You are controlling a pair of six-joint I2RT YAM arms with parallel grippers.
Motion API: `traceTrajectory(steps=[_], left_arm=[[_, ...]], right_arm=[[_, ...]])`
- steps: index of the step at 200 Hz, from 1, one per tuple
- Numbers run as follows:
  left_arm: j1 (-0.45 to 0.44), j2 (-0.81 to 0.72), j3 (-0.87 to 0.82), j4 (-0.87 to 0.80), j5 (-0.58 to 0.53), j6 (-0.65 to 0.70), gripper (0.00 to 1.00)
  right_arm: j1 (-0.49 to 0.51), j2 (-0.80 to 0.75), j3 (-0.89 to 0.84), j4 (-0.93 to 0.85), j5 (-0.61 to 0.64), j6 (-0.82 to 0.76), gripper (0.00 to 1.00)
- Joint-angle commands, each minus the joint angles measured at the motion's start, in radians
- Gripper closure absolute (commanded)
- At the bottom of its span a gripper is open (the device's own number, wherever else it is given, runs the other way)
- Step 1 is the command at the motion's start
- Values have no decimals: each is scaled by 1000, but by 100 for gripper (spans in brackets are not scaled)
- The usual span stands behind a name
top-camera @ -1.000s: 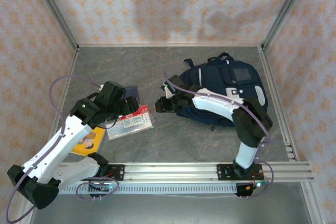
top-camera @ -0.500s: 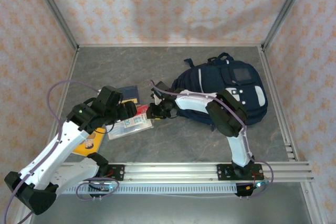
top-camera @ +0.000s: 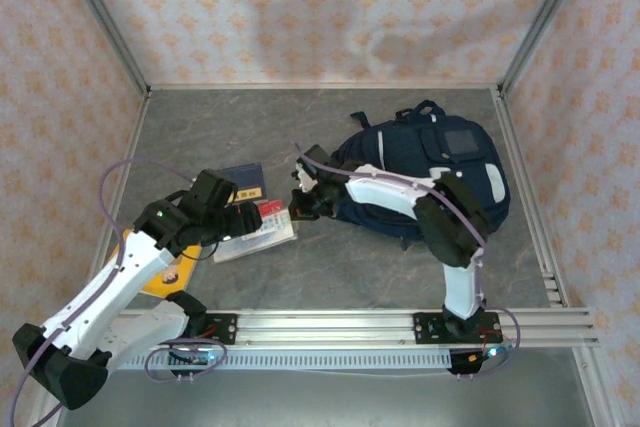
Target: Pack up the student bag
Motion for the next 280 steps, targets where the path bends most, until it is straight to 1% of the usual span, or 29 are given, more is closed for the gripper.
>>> traceTrajectory(steps=[1,20,49,59,66,81,96,126,144,176,181,190,206,223,236,256,280], left_arm=[[25,3,-42,67,80,-20,17],[27,1,-63,113,96,-13,18],[29,8,-95,187,108,51,18],[29,0,-113,222,110,78,18],[28,-8,-124,243,107,89,18],[27,-10,-130,264,119,86,18],[29,13,-136,275,162,41,18],[27,18,-212,373,253,-126,18],[28,-8,-255,414,248,-227,17],[29,-36,-300,480,246,-390,14],[28,-39,-309,495,246,-427,13],[29,-45,-329,513,240,-496,9],[29,-60,-390,574,235,-622,8],[29,-77,-449,633,220,-747,5],[29,-86,-484,681,196,-807,4],[29,-61,-505,746,138,-849,3],[29,32,-513,852,106,-879,3]], right_arm=[[-6,-109,-38,-76,-52,-108,100],[-6,-181,-88,-94,-66,-184,100],[-12,-271,-149,-142,-81,-287,99],[-17,-289,-155,-160,-104,-307,100],[-26,-296,-158,-161,-121,-292,100],[-61,-290,-163,-146,-146,-174,100],[-103,-276,-185,-97,-197,-24,100],[-154,-301,-292,146,-261,304,100],[-182,-321,-336,237,-254,471,100],[-237,-343,-367,248,-216,680,100],[-243,-349,-375,261,-207,714,100],[-249,-359,-388,295,-189,783,100],[-250,-371,-421,385,-168,906,100],[-250,-387,-444,422,-138,982,100],[-250,-402,-455,425,-123,1004,100],[-250,-408,-468,434,-138,1016,100],[-248,-423,-503,480,-139,1054,100]])
